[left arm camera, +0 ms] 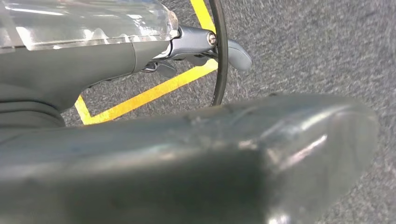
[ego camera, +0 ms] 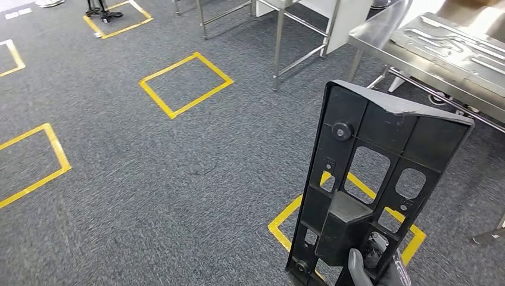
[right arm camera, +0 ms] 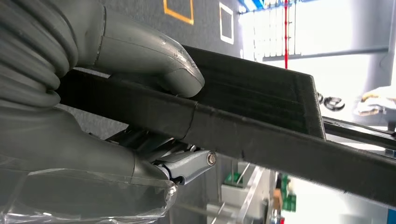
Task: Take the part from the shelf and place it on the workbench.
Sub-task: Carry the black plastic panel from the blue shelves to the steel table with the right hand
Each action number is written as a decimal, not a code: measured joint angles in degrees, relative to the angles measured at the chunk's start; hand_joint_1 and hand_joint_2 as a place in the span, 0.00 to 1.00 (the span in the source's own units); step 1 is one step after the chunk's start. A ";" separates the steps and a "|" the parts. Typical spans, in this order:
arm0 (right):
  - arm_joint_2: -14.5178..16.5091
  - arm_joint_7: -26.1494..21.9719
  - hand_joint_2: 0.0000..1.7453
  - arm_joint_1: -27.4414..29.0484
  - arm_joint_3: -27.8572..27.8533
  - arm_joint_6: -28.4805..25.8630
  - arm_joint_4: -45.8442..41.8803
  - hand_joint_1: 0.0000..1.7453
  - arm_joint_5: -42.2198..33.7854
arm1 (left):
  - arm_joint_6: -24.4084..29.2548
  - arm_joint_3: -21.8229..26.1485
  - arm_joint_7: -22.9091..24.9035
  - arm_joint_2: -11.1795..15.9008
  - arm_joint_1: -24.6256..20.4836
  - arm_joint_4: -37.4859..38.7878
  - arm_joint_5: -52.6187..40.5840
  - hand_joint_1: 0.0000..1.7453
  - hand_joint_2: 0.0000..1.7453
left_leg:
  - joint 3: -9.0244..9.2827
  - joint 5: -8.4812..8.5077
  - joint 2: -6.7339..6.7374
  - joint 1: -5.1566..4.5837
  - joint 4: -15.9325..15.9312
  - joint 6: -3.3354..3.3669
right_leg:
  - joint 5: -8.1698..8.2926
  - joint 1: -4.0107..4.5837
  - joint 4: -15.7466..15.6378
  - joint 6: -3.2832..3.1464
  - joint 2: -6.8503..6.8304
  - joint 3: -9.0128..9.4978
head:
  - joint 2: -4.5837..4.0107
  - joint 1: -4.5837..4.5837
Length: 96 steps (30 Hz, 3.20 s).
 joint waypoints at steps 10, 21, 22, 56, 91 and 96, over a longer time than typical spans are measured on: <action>0.00 0.07 1.00 0.09 0.00 -0.31 -0.09 1.00 -0.07 | 0.62 -0.30 -0.38 0.05 0.39 -0.49 0.72 0.00 0.00 | 7.15 9.79 -2.22 0.04 -19.02 2.78 | -1.10 -0.33 2.47 2.36 3.82 -1.82 | 0.00 0.08; -0.19 0.24 1.00 0.03 0.06 -0.98 -0.19 1.00 0.04 | -0.36 -0.22 -0.85 0.03 0.45 -0.52 -0.10 0.00 0.00 | 8.27 8.57 5.70 -0.35 -19.03 1.82 | -0.37 -0.30 0.64 2.67 -5.96 0.14 | 0.00 0.20; -0.24 0.24 1.00 0.07 0.10 -1.12 -0.19 1.00 0.05 | -0.46 -0.16 -0.97 0.04 0.39 -0.52 -0.24 0.00 0.00 | 8.56 8.46 6.18 -0.42 -19.09 1.49 | -0.40 -0.13 0.62 2.35 -5.47 0.01 | 0.00 0.20; -3.19 1.83 1.00 -0.13 4.50 -6.40 -0.62 1.00 2.77 | -1.14 0.31 -3.66 0.13 0.62 -1.40 -1.96 0.00 0.00 | 8.51 6.68 1.48 0.12 -17.27 0.47 | -1.82 -0.52 -1.19 0.95 -2.78 2.66 | 0.00 0.39; -4.70 9.86 1.00 0.04 9.37 -22.62 -2.08 1.00 7.06 | -0.19 0.11 -1.22 0.13 2.65 -2.87 -1.65 0.00 0.00 | 7.57 -4.67 -0.55 0.32 -2.01 0.81 | -1.94 -0.05 1.67 -0.37 -1.53 0.94 | -0.02 -0.04; -4.66 12.77 1.00 -1.55 9.38 -28.67 -2.33 1.00 12.30 | -0.28 0.28 -1.24 0.15 3.38 -2.87 -1.72 0.00 0.00 | 3.11 4.32 -0.48 -0.25 -11.65 1.77 | -5.58 0.08 1.50 0.37 -1.11 5.40 | -0.02 -0.04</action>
